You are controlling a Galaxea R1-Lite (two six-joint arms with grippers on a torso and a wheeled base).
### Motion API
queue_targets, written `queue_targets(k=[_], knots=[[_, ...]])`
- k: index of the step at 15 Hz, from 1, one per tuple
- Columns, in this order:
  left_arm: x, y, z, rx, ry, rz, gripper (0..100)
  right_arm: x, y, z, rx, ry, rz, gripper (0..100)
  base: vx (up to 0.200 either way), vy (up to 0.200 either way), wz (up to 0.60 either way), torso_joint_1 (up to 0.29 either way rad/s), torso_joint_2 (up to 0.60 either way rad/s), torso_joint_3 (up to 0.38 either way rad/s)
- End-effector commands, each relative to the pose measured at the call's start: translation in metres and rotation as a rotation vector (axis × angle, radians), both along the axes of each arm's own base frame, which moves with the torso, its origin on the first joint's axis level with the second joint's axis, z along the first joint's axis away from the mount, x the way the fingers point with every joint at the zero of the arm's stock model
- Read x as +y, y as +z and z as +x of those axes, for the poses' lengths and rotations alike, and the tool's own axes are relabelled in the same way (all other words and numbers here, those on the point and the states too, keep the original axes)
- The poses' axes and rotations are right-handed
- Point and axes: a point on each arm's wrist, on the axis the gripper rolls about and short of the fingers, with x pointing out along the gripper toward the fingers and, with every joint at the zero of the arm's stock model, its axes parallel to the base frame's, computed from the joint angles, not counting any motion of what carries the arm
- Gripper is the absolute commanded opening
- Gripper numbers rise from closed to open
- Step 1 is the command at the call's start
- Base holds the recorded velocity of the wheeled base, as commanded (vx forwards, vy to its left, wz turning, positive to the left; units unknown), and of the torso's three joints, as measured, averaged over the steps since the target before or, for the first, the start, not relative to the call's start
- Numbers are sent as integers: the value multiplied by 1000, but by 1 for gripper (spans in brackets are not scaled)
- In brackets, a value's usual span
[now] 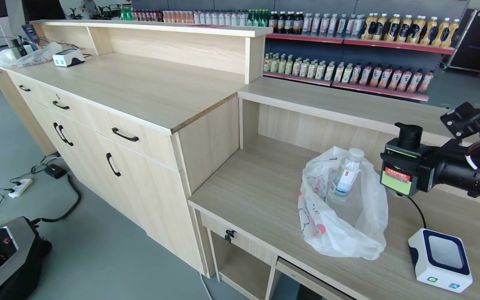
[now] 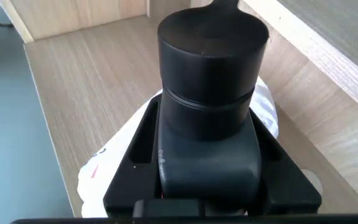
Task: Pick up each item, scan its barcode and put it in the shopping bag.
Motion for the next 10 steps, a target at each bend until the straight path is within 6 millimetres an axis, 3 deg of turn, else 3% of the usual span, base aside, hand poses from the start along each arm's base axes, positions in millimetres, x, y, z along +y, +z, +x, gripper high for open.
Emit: queue_targets(k=[1,5,10], knots=[[0,0,0,0,1,0,100,-5,-24,12,47,71,-6,0,0,0,0,0,0,0],[0,0,0,0,1,0,100,-21,-62,31,109,167,-53,0,0,0,0,0,0,0],[0,0,0,0,1,0,100,-21,-94,40,165,310,9,0,0,0,0,0,0,0]])
